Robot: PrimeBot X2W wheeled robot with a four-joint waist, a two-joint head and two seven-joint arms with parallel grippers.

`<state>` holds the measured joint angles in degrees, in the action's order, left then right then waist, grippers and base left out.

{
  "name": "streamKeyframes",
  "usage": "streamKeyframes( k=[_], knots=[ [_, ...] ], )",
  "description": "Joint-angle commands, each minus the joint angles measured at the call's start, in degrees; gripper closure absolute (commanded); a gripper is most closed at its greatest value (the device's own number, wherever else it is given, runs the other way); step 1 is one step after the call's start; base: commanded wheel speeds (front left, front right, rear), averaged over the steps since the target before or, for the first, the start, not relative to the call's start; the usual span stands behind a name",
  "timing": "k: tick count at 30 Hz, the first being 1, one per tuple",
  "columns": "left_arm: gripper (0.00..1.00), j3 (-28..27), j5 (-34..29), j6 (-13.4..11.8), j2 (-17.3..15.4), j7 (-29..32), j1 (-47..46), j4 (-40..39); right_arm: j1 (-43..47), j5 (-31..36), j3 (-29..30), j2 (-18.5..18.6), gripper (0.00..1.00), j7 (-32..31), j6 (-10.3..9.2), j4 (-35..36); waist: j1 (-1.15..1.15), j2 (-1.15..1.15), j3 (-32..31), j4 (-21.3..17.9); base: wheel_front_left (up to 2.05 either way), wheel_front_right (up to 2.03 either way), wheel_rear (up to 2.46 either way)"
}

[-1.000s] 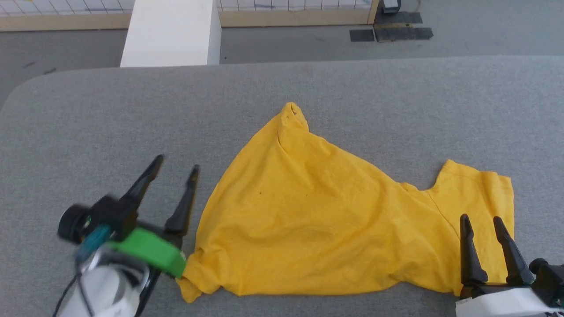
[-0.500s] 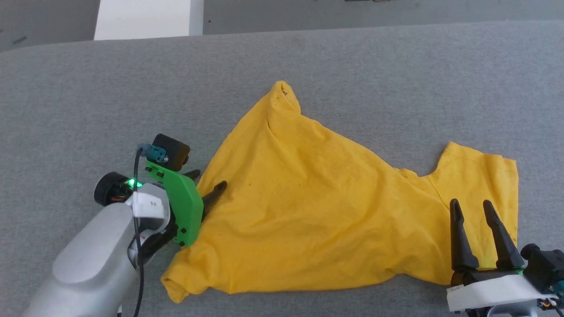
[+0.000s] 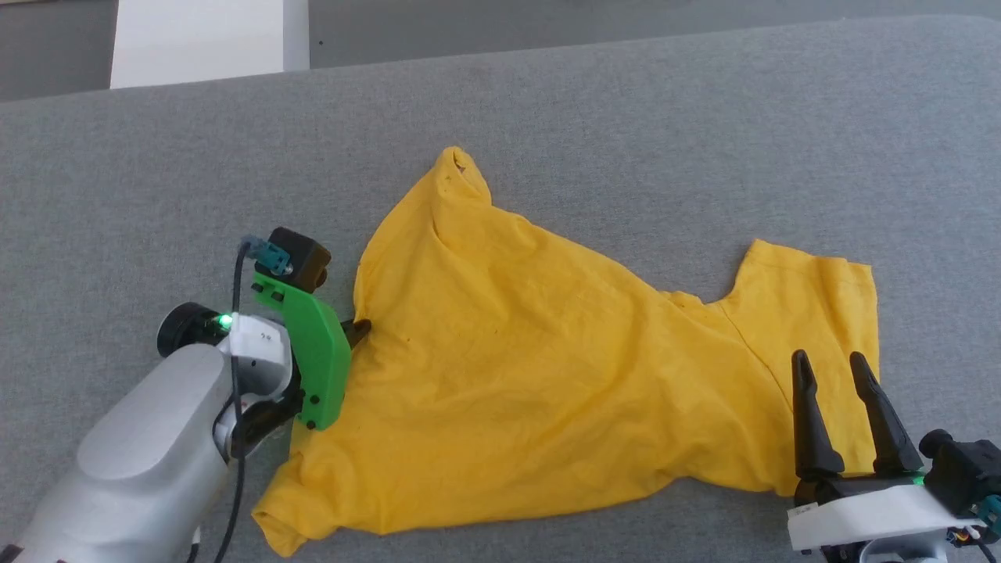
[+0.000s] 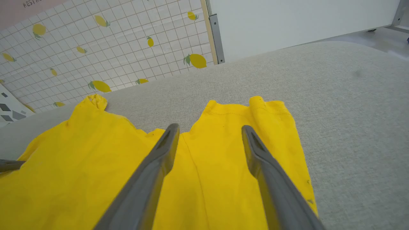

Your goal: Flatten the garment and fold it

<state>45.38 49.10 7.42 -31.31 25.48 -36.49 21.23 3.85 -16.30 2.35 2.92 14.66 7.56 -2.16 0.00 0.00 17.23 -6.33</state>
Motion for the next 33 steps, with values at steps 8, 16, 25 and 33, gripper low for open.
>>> streamKeyframes(
  k=[8, 16, 25, 33],
  knots=[
    [1.0, -2.2, 2.3, 0.1, -7.1, -10.0, -8.2, -8.2, 0.0, -0.8, -0.3, 0.0, 0.0, 0.3, -0.08, 1.3, 0.0, 0.0, 2.5, -1.5, 0.0, 0.0, 0.0],
    [1.0, -8.5, 3.1, 0.1, -13.4, -17.1, -17.6, -11.0, -1.2, -2.1, -1.0, 0.0, 0.0, 0.3, -0.08, 2.7, 0.0, 0.0, 8.9, -4.7, 0.0, 0.0, 0.0],
    [1.0, -10.7, 0.1, -1.4, -14.7, -22.3, -21.0, -3.0, -2.8, -4.1, -2.6, 0.0, 0.0, 0.3, -0.08, 4.3, 0.0, 0.0, 15.1, -8.7, 0.0, 0.0, 0.0],
    [0.15, -8.1, -0.5, -0.8, -12.9, -23.3, -19.9, 3.6, -3.8, -4.8, -3.5, 0.0, 0.0, 0.3, -0.08, 5.5, 0.0, 0.0, 18.5, -9.3, 0.0, 0.0, 0.0]
  ],
)
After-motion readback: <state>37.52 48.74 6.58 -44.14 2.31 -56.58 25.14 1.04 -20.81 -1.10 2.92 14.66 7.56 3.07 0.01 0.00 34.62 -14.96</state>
